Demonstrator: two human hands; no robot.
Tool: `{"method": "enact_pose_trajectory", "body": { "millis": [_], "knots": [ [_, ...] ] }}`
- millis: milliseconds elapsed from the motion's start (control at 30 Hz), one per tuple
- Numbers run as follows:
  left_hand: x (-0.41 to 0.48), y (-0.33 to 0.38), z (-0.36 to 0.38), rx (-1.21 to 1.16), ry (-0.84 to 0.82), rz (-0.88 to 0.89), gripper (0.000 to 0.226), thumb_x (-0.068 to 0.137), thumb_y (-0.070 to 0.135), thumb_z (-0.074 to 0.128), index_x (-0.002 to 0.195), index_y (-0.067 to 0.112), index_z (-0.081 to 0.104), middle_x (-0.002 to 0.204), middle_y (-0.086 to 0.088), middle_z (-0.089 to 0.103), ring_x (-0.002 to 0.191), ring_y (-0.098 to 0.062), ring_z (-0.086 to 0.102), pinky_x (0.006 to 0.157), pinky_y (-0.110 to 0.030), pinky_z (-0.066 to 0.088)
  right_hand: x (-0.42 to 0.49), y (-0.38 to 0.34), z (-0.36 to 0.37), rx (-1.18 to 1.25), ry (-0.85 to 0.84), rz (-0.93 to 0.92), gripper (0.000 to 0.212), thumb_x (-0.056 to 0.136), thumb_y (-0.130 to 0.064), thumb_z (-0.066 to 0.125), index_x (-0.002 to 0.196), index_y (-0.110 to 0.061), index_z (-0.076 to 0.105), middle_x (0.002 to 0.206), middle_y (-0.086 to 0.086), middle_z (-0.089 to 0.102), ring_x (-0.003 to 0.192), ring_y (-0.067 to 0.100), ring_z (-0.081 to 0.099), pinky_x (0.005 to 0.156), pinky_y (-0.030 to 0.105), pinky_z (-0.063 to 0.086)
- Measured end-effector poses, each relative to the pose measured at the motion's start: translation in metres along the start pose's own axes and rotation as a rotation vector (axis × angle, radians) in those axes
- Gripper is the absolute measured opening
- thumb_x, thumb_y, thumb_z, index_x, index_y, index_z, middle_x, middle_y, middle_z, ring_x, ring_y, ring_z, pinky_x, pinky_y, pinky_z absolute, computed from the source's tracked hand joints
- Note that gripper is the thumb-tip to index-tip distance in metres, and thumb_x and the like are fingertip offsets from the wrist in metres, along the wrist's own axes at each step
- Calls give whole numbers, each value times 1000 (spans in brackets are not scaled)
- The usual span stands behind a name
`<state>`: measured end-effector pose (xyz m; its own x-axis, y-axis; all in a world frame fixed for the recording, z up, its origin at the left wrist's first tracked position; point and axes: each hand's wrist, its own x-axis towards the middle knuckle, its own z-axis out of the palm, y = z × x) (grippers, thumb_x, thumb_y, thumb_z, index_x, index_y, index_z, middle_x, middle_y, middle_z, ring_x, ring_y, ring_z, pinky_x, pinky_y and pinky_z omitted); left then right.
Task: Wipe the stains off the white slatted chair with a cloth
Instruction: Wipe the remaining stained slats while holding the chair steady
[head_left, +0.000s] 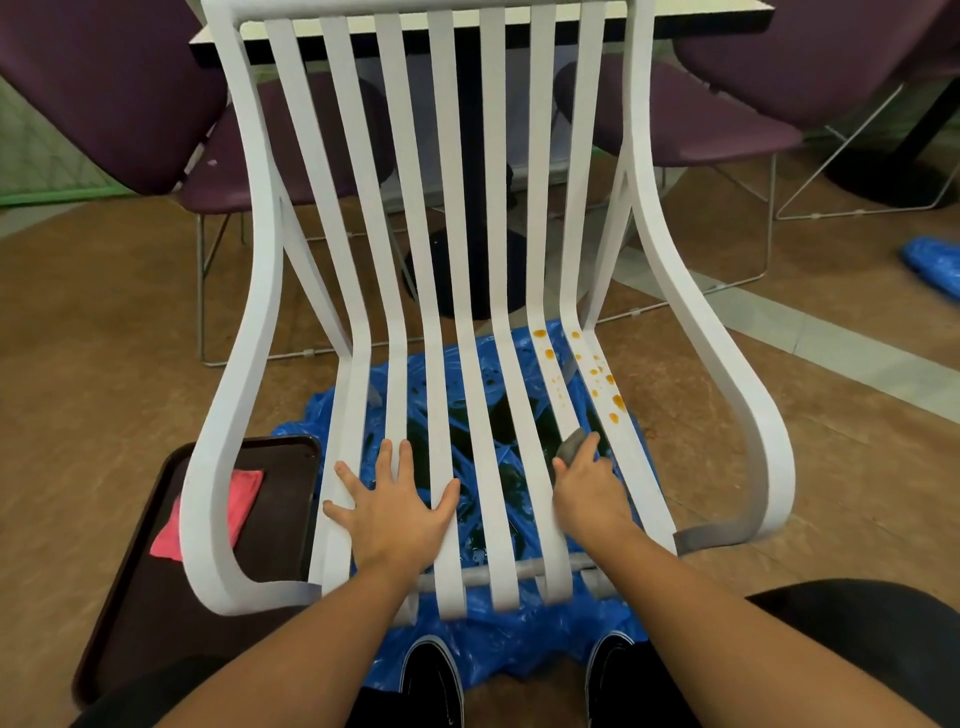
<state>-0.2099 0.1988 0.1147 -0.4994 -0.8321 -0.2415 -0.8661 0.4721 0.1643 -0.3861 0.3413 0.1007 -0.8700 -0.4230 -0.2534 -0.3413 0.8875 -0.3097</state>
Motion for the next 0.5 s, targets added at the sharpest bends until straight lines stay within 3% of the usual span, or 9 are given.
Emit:
{"method": "enact_pose_trajectory", "body": {
  "millis": [133,233,500],
  "knots": [
    [-1,0,-1,-6,1,0,94,86,86,22,162,34,3,171,8,-1,152,-47,-11,113,-75,11,-18,10,6,3,24,29,57,104,-46,36,143,-6,25,124,19,55,99,30,64,74,37,53],
    [0,0,-2,-2,3,1,94,86,86,21,162,34,3,171,8,-1,151,-47,-10,113,-75,12,-17,8,3,12,12,65,43,104,-46,35,127,-10,37,115,15,58,93,26,62,65,33,44],
    [-1,1,0,2,3,6,94,87,85,22,162,34,3,170,8,-2,151,-48,-10,112,-75,12,1,-3,-7,13,42,30,35,105,-43,31,117,-12,40,105,13,66,91,29,65,64,32,38]
  ]
}}
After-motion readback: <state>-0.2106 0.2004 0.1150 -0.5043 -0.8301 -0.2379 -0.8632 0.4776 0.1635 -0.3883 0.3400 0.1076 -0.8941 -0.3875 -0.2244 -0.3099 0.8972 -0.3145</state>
